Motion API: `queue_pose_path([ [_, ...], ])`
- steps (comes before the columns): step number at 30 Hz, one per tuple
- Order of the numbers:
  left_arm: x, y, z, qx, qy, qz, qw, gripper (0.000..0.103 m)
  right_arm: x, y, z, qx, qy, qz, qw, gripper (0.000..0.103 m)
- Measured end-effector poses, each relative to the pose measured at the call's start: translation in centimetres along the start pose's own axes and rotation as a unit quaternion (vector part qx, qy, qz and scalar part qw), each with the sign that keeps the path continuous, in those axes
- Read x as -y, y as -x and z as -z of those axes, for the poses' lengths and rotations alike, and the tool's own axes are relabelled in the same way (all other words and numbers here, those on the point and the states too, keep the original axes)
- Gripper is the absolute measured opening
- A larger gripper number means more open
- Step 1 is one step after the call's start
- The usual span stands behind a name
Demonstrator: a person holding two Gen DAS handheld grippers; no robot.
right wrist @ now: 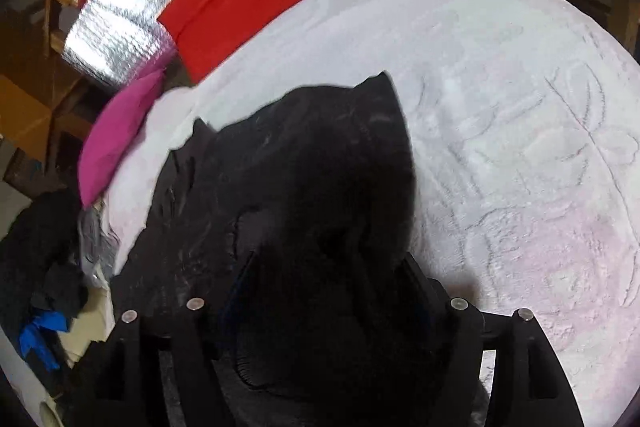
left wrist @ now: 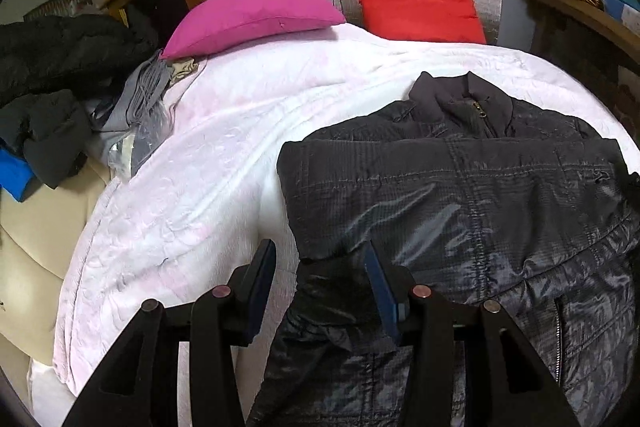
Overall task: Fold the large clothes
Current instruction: 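Press and smooth the folded jacket with the left gripper while the right gripper holds its side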
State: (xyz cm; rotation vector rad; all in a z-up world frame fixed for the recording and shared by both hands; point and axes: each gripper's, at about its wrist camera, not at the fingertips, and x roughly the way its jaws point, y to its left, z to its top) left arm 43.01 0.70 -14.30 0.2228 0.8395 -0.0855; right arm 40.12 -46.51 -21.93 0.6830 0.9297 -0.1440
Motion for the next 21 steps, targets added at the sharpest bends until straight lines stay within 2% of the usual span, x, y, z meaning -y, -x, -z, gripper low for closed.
queue_pose_path([
  [4,0.2,-0.2,0.1,-0.001,-0.001,-0.005,1.0000,0.048,-0.6,-0.4,0.5,0.015,0.027,0.020,0.999,0.073],
  [6,0.3,-0.1,0.1,-0.001,0.000,-0.008,1.0000,0.048,-1.1,-0.3,0.7,0.030,0.045,0.036,0.998,0.063],
  [8,0.3,-0.3,0.1,-0.003,0.002,-0.006,1.0000,0.048,-1.5,0.0,0.8,0.043,0.060,0.048,0.996,0.059],
  [9,0.3,-0.5,0.0,-0.006,0.003,-0.004,1.0000,0.050,-1.4,0.0,0.7,0.043,0.061,0.048,0.996,0.059],
  [11,0.0,-1.0,-0.3,-0.014,0.011,0.005,0.9998,0.062,-0.9,-0.6,0.5,0.029,0.055,0.044,0.997,0.059],
  [12,-0.4,-1.2,-0.5,-0.016,0.022,0.013,0.9995,0.063,-0.5,-0.6,0.3,0.023,0.043,0.036,0.998,0.063],
  [15,-2.5,-1.6,-1.4,-0.011,0.068,0.038,0.9969,0.070,0.3,0.4,-0.7,0.009,0.007,0.000,1.000,0.064],
  [17,-3.9,-2.0,-2.2,0.001,0.105,0.053,0.9931,0.081,0.9,1.4,-1.5,0.028,-0.013,-0.024,0.999,0.070],
  [18,-4.5,-2.5,-2.6,0.001,0.119,0.060,0.9911,0.082,1.4,1.7,-2.0,0.040,-0.025,-0.033,0.998,0.076],
  [21,-5.3,-4.7,-3.8,-0.022,0.143,0.091,0.9853,0.083,2.3,1.4,-3.2,0.053,-0.039,-0.038,0.997,0.082],
])
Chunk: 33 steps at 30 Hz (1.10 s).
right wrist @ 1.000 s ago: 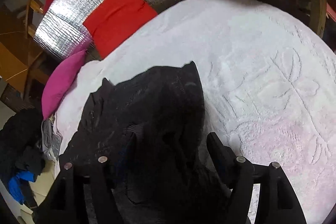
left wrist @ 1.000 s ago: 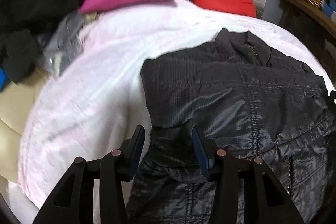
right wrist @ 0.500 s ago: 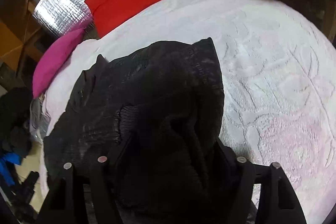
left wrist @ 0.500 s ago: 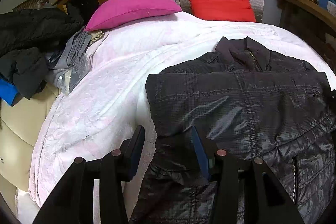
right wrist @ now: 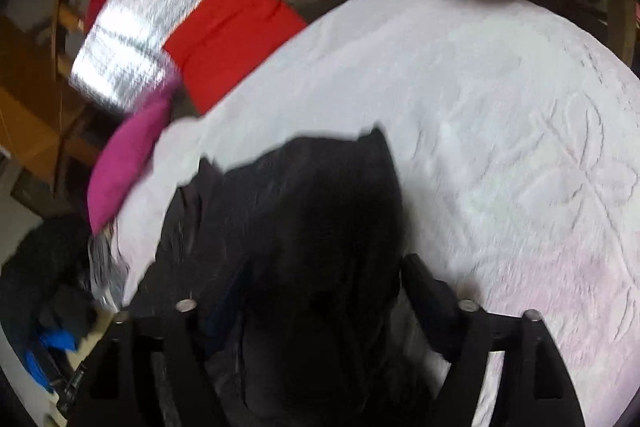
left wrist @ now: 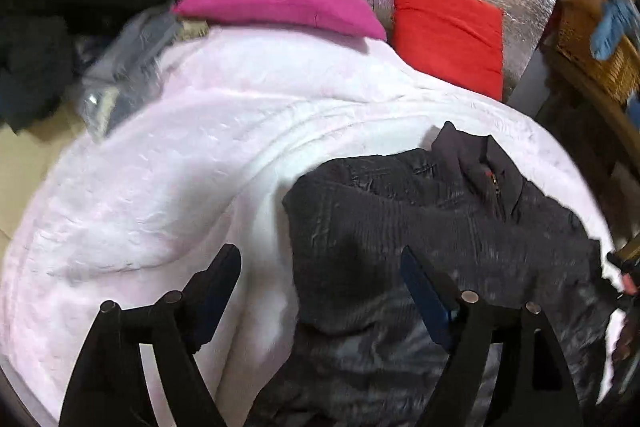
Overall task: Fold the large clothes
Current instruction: 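Press and smooth the folded jacket with the left gripper while the right gripper holds its side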
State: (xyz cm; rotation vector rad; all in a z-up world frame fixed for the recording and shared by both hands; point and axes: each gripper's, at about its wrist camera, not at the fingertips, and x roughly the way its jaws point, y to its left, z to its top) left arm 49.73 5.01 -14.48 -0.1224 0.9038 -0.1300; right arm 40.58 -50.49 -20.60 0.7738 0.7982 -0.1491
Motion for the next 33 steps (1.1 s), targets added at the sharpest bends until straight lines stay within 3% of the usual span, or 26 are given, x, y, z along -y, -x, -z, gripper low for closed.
queue_pose_path([
  [5,-0.9,-4.6,-0.9,-0.059,0.038,0.040,0.9967,0.083,1.4,-3.1,-1.4,-0.027,-0.037,-0.009,0.999,0.082],
  [9,-1.3,-7.2,-0.5,-0.090,0.059,0.066,0.9920,0.082,0.3,-5.0,-1.3,-0.034,-0.002,-0.001,0.999,0.082],
  [10,-1.5,-7.7,-0.4,-0.095,0.068,0.073,0.9904,0.077,-0.3,-4.9,-1.2,-0.027,0.018,0.000,0.999,0.077],
  [11,-1.7,-8.0,-0.4,-0.101,0.076,0.084,0.9885,0.064,-0.7,-4.8,-1.2,-0.024,0.031,0.006,0.999,0.058],
  [12,-1.8,-8.3,-0.4,-0.104,0.084,0.090,0.9869,0.060,-1.3,-4.6,-1.1,-0.018,0.048,0.019,0.998,0.048],
  [14,-1.7,-7.8,-0.6,-0.095,0.086,0.085,0.9881,0.045,-2.1,-4.3,-1.2,-0.006,0.063,0.028,0.998,0.038],
  [18,-1.6,-7.0,-0.8,-0.082,0.085,0.075,0.9901,0.042,-3.4,-2.0,-1.3,0.043,0.087,0.022,0.995,0.032],
  [21,-1.9,-7.9,-0.2,-0.096,0.085,0.050,0.9904,0.054,-2.5,-3.5,-1.1,0.025,0.086,0.054,0.995,0.032],
  [26,-1.9,-7.0,0.0,-0.105,0.081,0.034,0.9906,0.063,-0.7,-4.2,-1.1,-0.016,0.042,0.041,0.998,0.037],
  [27,-1.9,-6.5,0.0,-0.100,0.081,0.034,0.9911,0.063,-0.7,-3.9,-1.1,-0.025,0.034,0.035,0.999,0.056],
  [29,-1.9,-5.1,0.0,-0.090,0.077,0.031,0.9925,0.066,-0.7,-2.9,-0.8,-0.031,0.033,0.019,0.999,0.081],
  [33,-1.4,-2.2,0.7,-0.071,0.062,0.049,0.9943,0.073,-1.3,-1.3,0.2,-0.034,0.061,0.016,0.997,0.081],
])
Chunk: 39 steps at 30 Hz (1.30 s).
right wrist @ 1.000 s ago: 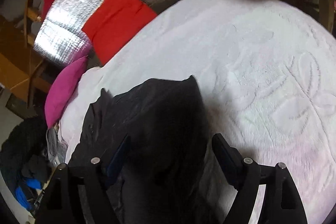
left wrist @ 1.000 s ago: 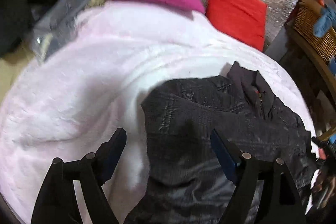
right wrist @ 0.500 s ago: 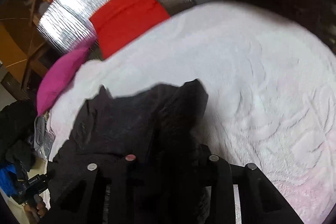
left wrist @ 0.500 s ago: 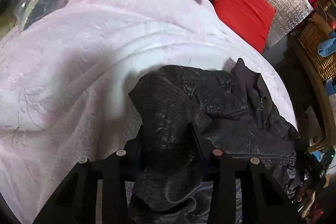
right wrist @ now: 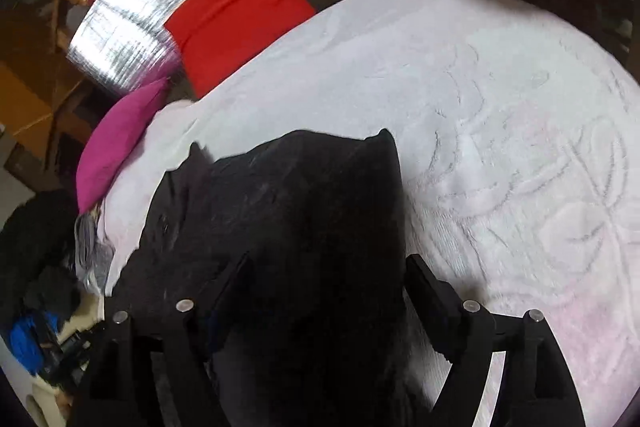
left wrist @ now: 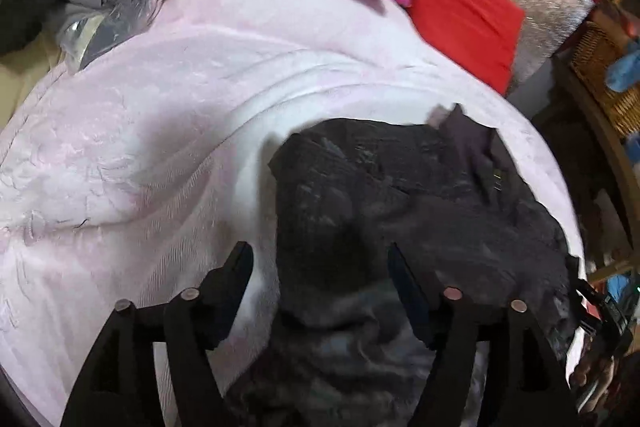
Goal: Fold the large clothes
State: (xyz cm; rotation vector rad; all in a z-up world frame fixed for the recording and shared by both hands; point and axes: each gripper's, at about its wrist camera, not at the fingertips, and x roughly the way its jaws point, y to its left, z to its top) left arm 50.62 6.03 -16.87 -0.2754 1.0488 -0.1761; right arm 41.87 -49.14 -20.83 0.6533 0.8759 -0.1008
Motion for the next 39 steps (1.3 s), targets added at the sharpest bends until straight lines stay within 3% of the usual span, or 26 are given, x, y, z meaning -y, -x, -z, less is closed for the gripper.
queue_pose_path([
  [4,0.0,1.0,2.2,-0.008,-0.014,0.005,0.9999,0.075,0.6,0.9,1.9,-0.009,0.003,0.011,1.000,0.081],
  [8,-0.1,-2.0,4.2,-0.057,-0.036,-0.055,0.9962,0.076,0.5,0.6,3.6,-0.029,0.028,0.041,0.998,0.079],
  [10,-0.6,-3.5,4.6,-0.076,-0.028,-0.056,0.9952,0.078,0.4,0.1,4.3,-0.023,0.034,0.054,0.998,0.079],
  [14,-0.4,-1.7,4.5,-0.058,-0.026,-0.041,0.9971,0.077,0.2,1.6,4.6,-0.006,0.028,0.056,0.998,0.079],
  [22,-1.2,3.5,6.7,-0.006,-0.041,-0.010,0.9991,0.077,0.9,7.8,7.6,0.030,0.026,-0.003,0.999,0.079],
  [29,-2.0,8.6,13.0,0.041,-0.067,0.002,0.9969,0.077,2.5,12.7,12.0,0.055,0.026,-0.039,0.997,0.079],
  [39,-5.8,13.3,23.8,0.046,-0.023,0.019,0.9985,0.077,4.6,16.0,19.9,0.005,0.035,-0.058,0.998,0.079],
])
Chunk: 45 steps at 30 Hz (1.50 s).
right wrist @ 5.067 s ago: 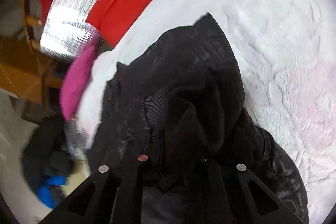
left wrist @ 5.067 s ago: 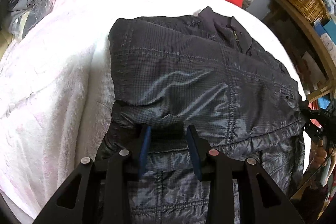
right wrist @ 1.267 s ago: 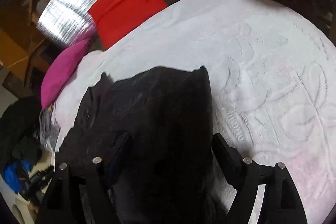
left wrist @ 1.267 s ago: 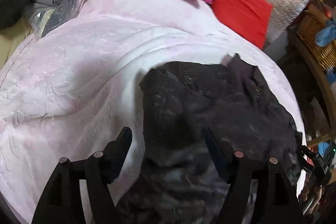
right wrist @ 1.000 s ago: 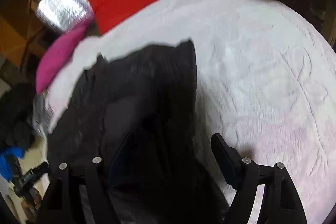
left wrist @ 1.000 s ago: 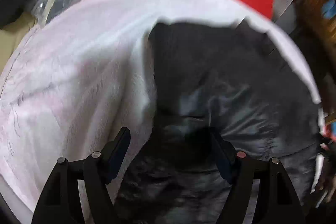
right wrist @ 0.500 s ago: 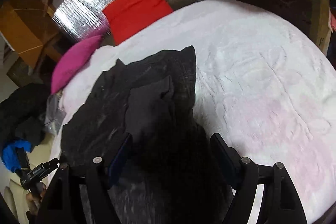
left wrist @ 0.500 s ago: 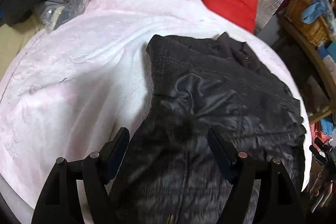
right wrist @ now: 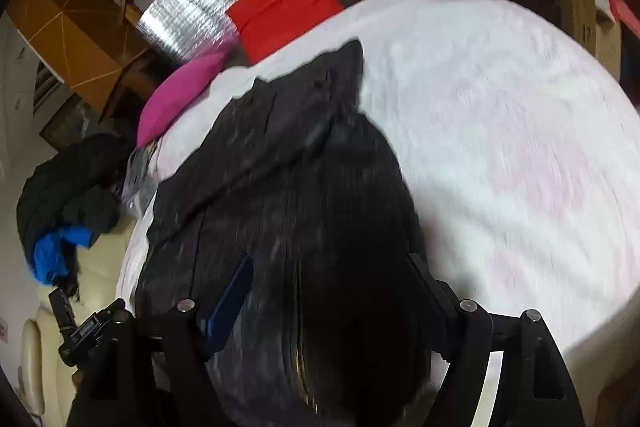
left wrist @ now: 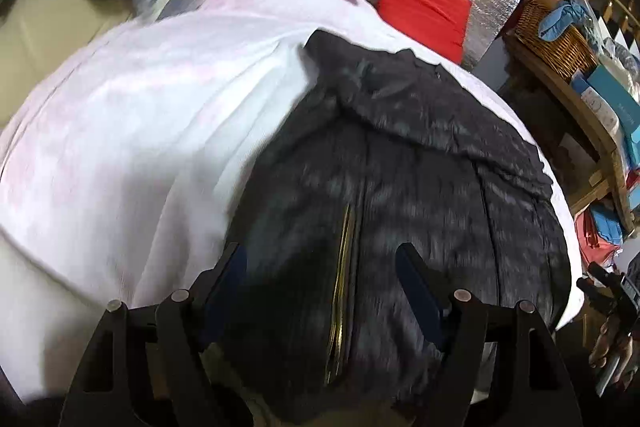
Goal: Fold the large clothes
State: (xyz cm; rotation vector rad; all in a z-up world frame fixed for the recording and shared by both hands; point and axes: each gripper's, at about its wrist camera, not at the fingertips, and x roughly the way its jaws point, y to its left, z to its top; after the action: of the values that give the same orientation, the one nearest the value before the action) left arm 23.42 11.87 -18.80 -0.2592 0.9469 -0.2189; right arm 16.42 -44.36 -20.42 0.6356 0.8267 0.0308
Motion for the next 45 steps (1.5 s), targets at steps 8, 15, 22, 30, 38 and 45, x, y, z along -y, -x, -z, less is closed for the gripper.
queue_pose_path([
  [8,-1.7,-2.5,6.4,-0.106,0.074,0.007,0.9916,0.079,0.9,0.6,5.8,-0.092,0.045,0.028,0.994,0.079],
  [15,-3.5,-6.7,9.1,-0.189,0.144,0.016,0.9712,0.080,2.5,-2.7,8.2,-0.183,0.045,0.050,0.981,0.079],
  [22,-3.4,-8.0,9.8,-0.196,0.127,0.042,0.9715,0.079,3.1,-9.2,9.9,-0.246,0.026,0.066,0.967,0.079],
  [30,-4.0,-8.0,10.1,-0.174,0.132,0.072,0.9732,0.055,-0.1,-10.3,11.5,-0.212,0.107,0.037,0.971,0.074],
  [38,-4.4,-8.8,11.1,-0.197,0.146,0.024,0.9692,0.086,-0.5,-9.4,12.0,-0.218,0.112,0.035,0.969,0.063],
  [45,-4.0,-10.1,11.1,-0.197,0.124,-0.020,0.9723,0.088,0.8,-12.8,11.6,-0.236,0.065,0.063,0.968,0.073],
])
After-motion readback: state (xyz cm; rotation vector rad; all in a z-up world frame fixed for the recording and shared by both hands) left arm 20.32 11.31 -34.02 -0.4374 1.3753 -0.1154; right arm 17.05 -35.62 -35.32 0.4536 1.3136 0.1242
